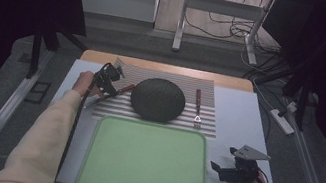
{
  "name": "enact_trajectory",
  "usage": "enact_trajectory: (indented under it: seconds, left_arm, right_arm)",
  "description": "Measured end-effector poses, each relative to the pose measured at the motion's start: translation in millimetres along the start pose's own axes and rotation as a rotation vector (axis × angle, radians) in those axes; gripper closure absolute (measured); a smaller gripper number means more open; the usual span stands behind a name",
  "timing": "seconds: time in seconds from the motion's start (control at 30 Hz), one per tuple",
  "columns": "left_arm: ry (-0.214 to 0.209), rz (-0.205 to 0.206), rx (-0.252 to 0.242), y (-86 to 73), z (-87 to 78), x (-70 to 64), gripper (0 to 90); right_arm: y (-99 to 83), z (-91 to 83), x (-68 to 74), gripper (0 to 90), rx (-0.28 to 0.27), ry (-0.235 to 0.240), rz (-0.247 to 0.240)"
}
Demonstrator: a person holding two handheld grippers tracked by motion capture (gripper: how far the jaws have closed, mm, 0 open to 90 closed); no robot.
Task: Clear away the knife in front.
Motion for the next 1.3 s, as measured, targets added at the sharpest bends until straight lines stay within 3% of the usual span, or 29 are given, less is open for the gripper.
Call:
enact_trajectory:
  seconds: [0.23,0.37,0.47,0.5,0.53,0.57,0.6,0.63,0.7,0.83,1.0,1.3]
  left_arm:
    - [0.006,0.015,-0.03,-8.8,-20.8,-5.0,77.7]
    - [0.003,0.035,-0.062,-9.5,-32.9,-16.9,77.7]
    - [-0.001,0.057,-0.075,-8.5,-40.5,-29.0,77.7]
    - [-0.006,0.075,-0.086,-7.4,-44.7,-38.7,77.7]
    - [-0.006,0.075,-0.086,-7.4,-44.7,-38.7,77.7]
    - [-0.006,0.089,-0.106,-5.7,-48.7,-48.7,77.7]
    - [-0.006,0.089,-0.106,-5.7,-48.7,-48.7,77.7]
    - [-0.015,0.106,-0.116,-5.4,-51.5,-59.7,77.7]
    - [-0.011,0.112,-0.125,-5.2,-52.9,-64.7,77.6]
    - [-0.034,0.143,-0.145,-9.1,-57.2,-90.9,77.6]
    - [-0.048,0.15,-0.154,-14.7,-58.2,-104.9,77.6]
    - [-0.11,0.178,-0.174,-25.1,-61.8,-138.0,77.6]
  right_arm:
    - [-0.3,0.3,-0.5,7.5,0.003,-0.003,0.002]
    - [-0.2,0.3,-0.8,7.5,0.002,-0.005,0.003]
    - [0.4,0.3,-0.8,7.5,-0.003,-0.003,0.006]
    - [0.2,0.6,-0.7,7.5,0.0,-0.004,0.004]
    - [0.2,0.6,-0.7,7.5,0.0,-0.004,0.004]
    - [0.5,1.0,-0.4,7.5,-0.001,-0.002,0.003]
    - [0.5,1.0,-0.4,7.5,-0.001,-0.002,0.003]
    - [0.9,1.4,-0.3,7.6,-0.002,0.0,0.002]
    - [0.9,1.5,-0.3,7.6,-0.002,0.001,0.002]
    - [1.5,1.5,-0.9,7.6,-0.009,0.003,0.009]
    - [1.5,1.7,-1.1,7.6,-0.008,0.002,0.011]
    - [0.7,1.0,-2.7,7.6,-0.004,-0.009,0.017]
Point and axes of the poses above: each handheld gripper's, and its own axes: z roughly forward along the jaws, y roughly out of its top, x roughly to its left, the point moved 10 cm from there along z, roughly forward along the jaws, and after that the axes turned 6 degrees about -x, right-handed, at the moved point
